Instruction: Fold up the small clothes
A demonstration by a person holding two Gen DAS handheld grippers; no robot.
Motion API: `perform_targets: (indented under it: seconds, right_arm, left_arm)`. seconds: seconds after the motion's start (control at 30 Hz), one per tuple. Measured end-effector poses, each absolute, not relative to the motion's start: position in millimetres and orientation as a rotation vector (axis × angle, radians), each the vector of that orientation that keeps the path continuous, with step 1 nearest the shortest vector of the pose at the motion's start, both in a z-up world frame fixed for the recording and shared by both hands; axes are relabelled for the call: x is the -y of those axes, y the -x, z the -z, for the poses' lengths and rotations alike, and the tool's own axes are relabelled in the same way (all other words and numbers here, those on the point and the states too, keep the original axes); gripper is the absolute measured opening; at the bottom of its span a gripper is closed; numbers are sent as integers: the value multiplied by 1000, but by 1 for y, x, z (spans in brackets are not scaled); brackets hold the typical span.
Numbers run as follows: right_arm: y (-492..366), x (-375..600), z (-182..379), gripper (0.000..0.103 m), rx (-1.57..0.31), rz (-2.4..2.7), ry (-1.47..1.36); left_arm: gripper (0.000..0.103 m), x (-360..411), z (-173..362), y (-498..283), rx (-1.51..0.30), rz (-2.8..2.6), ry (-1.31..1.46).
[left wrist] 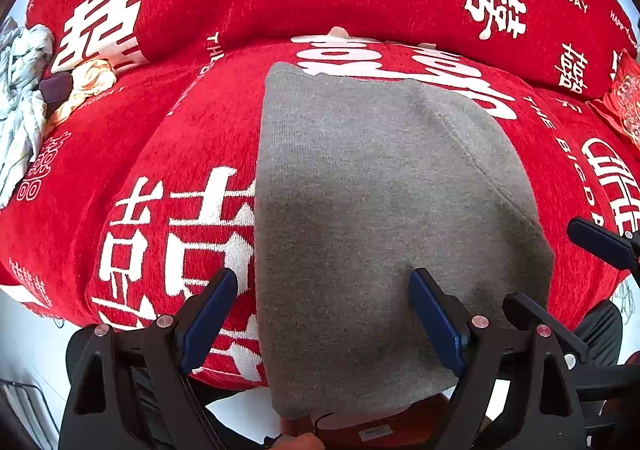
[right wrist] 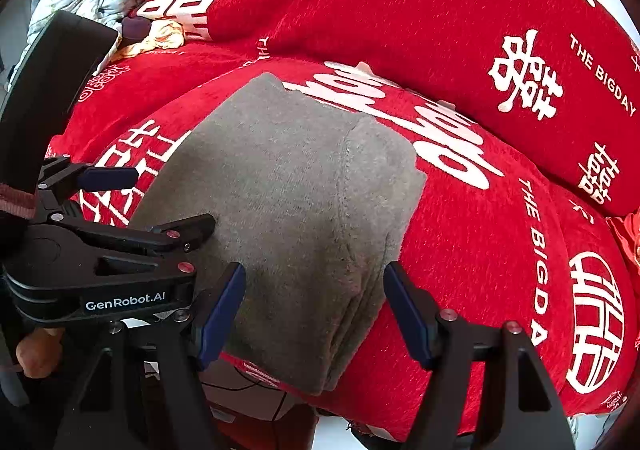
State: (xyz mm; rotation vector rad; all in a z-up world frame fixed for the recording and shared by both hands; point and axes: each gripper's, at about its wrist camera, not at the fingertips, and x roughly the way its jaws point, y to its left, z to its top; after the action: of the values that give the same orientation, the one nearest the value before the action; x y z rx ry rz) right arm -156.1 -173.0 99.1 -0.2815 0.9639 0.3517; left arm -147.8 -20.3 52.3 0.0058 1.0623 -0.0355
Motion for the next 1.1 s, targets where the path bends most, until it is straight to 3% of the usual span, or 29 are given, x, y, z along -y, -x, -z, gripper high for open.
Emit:
perform_targets:
  seconds: [1.1]
  right_arm:
    - [189,172,-127,74,-862,-307,298]
  left_arm:
    - [88,19,-83,183,-984,18,-30]
